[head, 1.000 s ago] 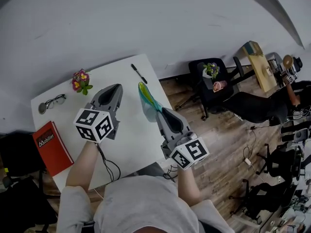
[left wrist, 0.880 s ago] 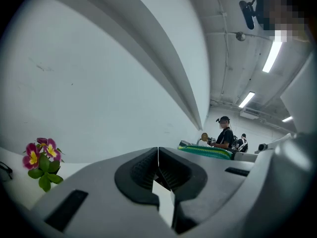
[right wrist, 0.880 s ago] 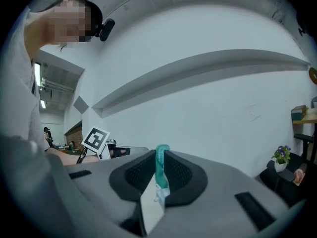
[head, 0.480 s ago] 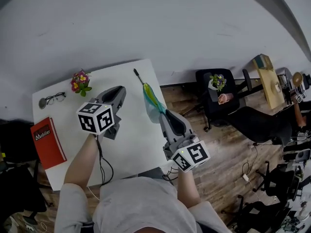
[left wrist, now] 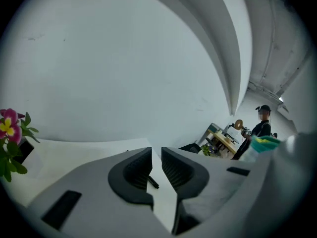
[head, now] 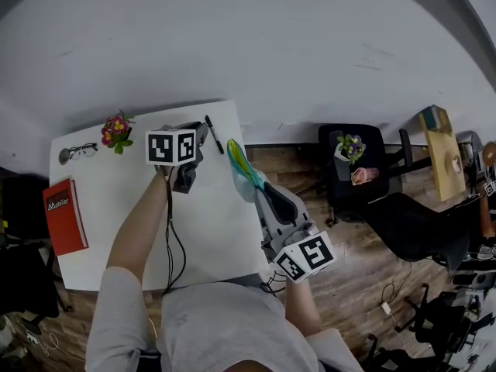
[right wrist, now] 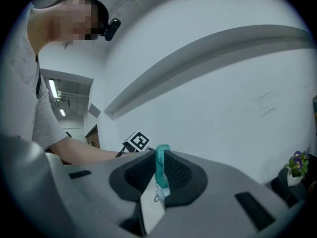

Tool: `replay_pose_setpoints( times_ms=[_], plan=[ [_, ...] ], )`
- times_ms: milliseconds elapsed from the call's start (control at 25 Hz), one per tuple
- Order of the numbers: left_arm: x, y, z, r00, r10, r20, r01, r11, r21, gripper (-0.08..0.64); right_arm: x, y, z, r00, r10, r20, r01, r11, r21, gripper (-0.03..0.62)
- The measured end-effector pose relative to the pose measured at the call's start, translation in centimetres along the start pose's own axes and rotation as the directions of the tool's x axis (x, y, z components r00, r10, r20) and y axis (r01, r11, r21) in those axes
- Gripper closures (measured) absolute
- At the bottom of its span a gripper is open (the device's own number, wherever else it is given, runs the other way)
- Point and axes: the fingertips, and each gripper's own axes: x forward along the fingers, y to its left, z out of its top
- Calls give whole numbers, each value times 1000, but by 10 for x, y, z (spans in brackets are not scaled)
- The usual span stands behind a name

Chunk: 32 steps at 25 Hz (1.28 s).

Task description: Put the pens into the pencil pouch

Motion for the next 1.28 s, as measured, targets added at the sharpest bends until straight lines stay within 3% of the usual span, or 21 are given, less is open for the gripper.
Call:
replay_pose_setpoints(
  times_ms=[320, 680, 920, 1280],
  plan=[
    [58, 31, -12, 982, 155, -109, -157, 988, -9, 483, -8, -26, -10, 999, 33, -29, -32, 999, 36, 526],
    [109, 62, -21, 951, 227, -210, -234, 972, -9, 469, -8, -53, -20, 997, 7, -71, -5, 999, 38, 526],
    [131, 81, -28, 913, 292, -286, -297, 955, 27, 454, -11, -70, -28, 996, -27, -85, 31, 998, 55, 526],
    [145, 89, -53, 863, 339, -373, -327, 940, 99, 446, -6, -78, -36, 994, -35, -99, 42, 997, 70, 526]
  ],
)
